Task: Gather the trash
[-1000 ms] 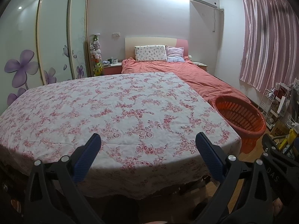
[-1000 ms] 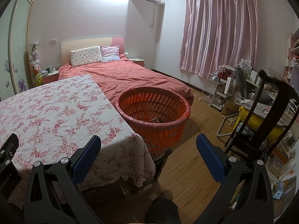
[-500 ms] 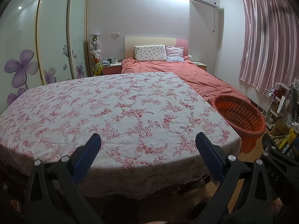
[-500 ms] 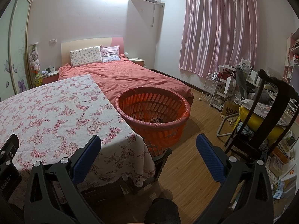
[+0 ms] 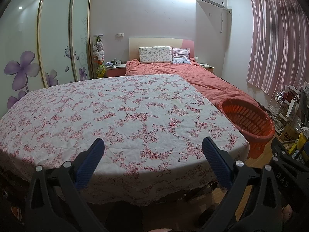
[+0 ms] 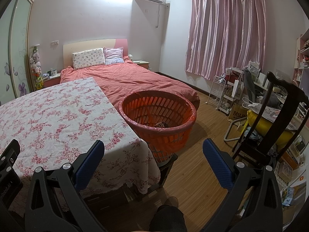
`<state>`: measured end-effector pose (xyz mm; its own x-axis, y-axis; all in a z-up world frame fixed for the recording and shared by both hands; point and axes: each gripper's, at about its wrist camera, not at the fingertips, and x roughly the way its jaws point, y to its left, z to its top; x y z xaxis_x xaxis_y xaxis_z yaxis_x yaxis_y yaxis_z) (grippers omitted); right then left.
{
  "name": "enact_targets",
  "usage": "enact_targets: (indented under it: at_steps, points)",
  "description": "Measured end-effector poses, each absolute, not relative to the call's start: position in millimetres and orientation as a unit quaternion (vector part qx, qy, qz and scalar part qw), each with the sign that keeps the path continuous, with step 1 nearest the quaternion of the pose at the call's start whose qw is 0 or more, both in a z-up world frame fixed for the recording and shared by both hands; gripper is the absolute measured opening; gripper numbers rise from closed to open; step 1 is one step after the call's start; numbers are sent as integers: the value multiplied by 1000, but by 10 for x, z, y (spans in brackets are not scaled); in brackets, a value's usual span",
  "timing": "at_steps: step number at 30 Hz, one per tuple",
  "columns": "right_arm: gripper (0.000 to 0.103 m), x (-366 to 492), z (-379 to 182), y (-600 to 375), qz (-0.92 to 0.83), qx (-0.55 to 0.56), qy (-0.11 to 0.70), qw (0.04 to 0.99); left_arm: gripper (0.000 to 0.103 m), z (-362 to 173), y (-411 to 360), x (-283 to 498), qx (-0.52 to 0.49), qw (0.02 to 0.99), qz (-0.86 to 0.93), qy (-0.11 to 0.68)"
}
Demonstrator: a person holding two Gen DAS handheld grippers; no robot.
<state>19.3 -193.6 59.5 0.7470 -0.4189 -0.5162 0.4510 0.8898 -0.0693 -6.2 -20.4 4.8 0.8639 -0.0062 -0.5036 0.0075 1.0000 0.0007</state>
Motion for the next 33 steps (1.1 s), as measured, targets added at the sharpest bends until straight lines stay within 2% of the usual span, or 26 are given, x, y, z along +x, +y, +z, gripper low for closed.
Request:
enact_targets:
  at_steps: [33]
  points:
    - [101,186,598,-1930,-233,30,269,934,99,15,-226,-81,2,964,-6,265]
